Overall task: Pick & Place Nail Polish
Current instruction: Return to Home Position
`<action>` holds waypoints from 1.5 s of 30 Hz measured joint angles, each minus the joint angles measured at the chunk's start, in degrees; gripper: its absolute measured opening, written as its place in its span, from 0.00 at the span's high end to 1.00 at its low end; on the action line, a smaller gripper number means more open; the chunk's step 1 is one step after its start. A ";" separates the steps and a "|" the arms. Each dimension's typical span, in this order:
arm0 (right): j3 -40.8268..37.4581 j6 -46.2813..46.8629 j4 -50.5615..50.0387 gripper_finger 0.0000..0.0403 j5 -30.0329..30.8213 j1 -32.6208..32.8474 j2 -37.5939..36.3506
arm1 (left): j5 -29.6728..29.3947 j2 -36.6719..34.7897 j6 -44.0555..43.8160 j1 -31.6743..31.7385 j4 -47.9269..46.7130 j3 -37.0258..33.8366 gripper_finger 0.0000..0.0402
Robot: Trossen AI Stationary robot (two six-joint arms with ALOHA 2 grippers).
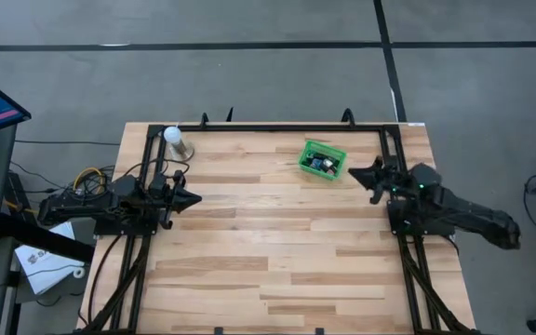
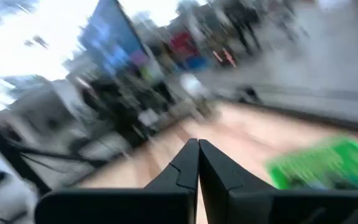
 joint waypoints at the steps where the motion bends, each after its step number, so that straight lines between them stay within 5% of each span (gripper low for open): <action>1: -0.93 0.34 3.15 1.00 0.02 1.07 -0.08 | 0.00 0.00 0.00 0.00 0.00 0.00 0.98; 13: -5.07 -4.81 1.44 1.00 4.35 9.97 -0.54 | 0.00 0.00 0.00 0.00 0.03 0.00 0.98; 45: -5.12 -5.02 1.41 0.99 4.24 10.23 -0.07 | 0.00 0.20 0.00 0.00 0.39 0.00 0.98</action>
